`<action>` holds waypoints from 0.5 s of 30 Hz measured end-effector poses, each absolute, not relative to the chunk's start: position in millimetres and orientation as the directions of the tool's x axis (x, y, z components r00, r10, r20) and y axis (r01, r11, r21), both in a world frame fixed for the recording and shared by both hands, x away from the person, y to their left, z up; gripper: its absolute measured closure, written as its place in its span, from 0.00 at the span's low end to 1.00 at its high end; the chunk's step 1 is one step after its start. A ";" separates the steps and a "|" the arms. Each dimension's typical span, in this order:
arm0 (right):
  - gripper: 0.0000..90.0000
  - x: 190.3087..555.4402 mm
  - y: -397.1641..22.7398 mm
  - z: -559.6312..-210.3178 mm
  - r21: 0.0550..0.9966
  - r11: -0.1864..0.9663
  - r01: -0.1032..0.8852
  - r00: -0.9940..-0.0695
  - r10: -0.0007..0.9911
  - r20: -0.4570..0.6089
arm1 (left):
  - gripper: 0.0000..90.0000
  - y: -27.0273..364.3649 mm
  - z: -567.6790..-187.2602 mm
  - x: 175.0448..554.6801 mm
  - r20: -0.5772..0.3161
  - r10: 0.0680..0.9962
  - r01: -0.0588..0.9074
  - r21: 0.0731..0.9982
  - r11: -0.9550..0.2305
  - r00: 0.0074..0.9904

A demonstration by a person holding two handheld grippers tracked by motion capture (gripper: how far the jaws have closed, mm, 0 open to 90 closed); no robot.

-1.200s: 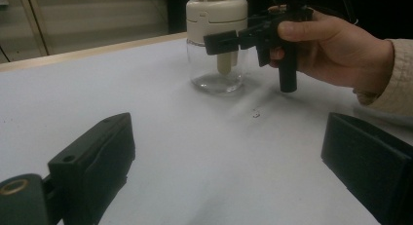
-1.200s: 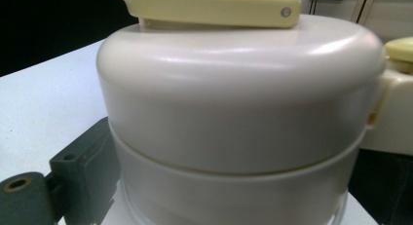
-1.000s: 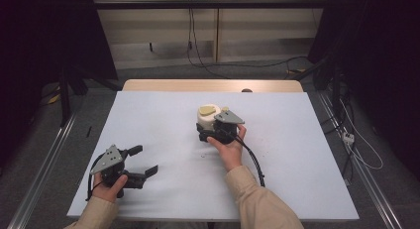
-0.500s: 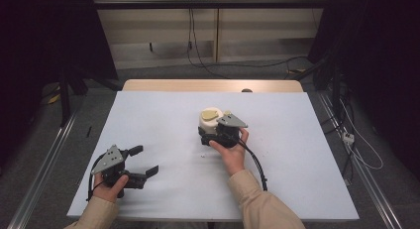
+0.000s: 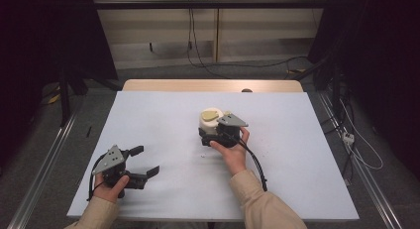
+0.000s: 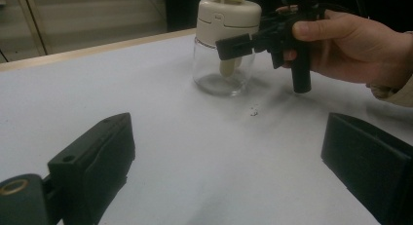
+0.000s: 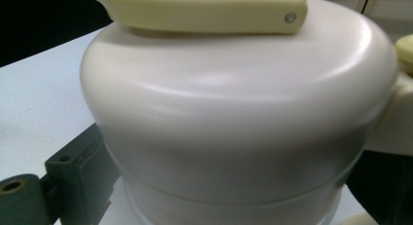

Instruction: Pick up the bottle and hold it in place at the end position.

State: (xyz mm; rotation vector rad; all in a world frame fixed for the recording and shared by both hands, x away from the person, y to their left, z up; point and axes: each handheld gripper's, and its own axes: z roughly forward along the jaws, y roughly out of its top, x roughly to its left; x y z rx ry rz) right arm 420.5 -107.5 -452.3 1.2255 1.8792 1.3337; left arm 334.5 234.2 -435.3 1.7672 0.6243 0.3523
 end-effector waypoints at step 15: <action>0.07 410.8 -111.8 -445.9 0.911 0.160 0.380 -0.463 0.885 0.038 | 0.06 231.6 -436.7 334.9 -0.081 0.572 0.231 0.953 -0.194 0.816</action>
